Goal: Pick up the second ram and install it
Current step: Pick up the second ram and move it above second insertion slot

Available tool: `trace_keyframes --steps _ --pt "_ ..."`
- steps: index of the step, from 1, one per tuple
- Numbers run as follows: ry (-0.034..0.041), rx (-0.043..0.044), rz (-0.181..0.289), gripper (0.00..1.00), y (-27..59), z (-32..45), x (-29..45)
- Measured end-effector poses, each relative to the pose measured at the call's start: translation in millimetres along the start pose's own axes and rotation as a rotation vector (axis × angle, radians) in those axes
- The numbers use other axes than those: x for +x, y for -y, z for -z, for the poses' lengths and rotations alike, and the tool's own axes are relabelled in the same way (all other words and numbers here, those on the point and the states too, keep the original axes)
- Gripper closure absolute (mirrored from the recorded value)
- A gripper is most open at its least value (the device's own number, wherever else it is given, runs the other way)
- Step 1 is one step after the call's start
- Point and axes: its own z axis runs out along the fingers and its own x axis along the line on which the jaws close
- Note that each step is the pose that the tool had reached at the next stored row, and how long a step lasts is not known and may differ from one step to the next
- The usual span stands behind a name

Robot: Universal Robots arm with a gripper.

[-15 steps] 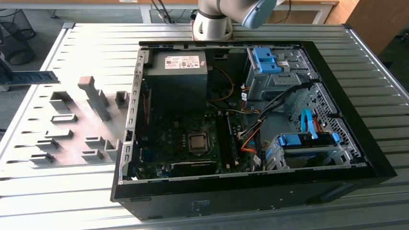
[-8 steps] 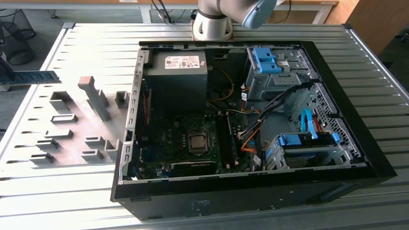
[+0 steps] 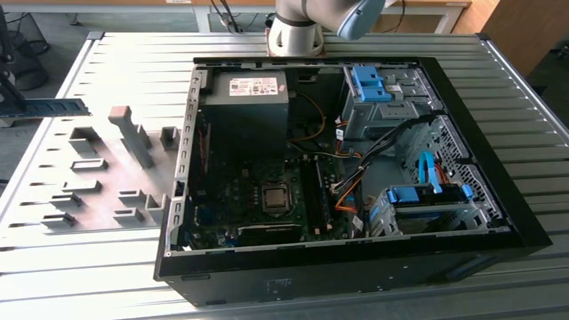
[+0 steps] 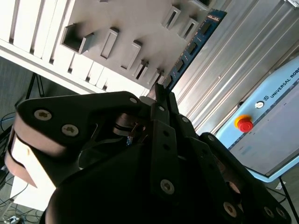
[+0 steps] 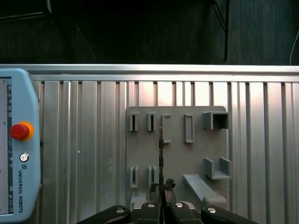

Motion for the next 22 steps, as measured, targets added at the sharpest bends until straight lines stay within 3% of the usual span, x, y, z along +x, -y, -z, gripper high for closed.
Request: trace_keyframes --steps 17,22 --pt "0.0000 0.0000 0.000 0.86 16.2 0.1 -0.2" --pt "0.0000 0.0000 0.000 0.86 17.4 0.1 -0.2"
